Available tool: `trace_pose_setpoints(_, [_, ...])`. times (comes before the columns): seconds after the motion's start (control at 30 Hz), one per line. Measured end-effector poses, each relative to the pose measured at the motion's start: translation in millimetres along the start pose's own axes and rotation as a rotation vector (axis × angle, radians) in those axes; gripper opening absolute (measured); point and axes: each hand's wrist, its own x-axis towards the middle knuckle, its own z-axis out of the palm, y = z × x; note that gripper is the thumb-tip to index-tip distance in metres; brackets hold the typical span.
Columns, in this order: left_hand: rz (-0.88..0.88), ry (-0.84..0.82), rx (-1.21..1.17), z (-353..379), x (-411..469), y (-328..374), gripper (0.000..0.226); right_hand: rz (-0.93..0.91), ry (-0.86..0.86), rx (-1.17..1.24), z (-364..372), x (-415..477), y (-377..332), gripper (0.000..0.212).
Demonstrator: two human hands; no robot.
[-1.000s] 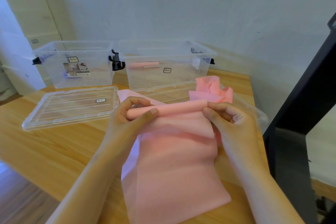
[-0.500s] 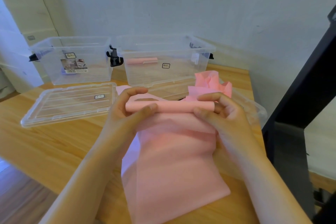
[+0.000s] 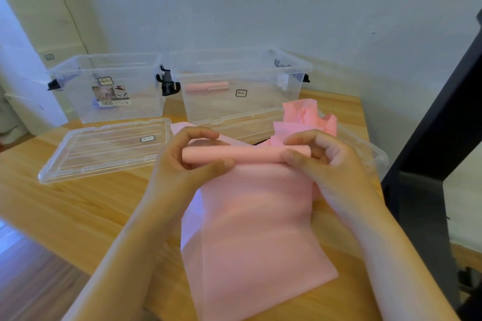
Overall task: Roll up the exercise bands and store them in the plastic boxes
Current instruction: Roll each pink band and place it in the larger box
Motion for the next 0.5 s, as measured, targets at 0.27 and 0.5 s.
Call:
trace_pose_setpoints(0.27, [-0.128, -0.041, -0.059, 4, 0, 2, 0.020, -0.040, -0.016, -0.003, -5, -1, 0, 0.023])
trace_pose_setpoints(0.5, [0.061, -0.042, -0.008, 2, 0, 2, 0.032, -0.021, -0.011, 0.003, 6, -3, -6, 0.019])
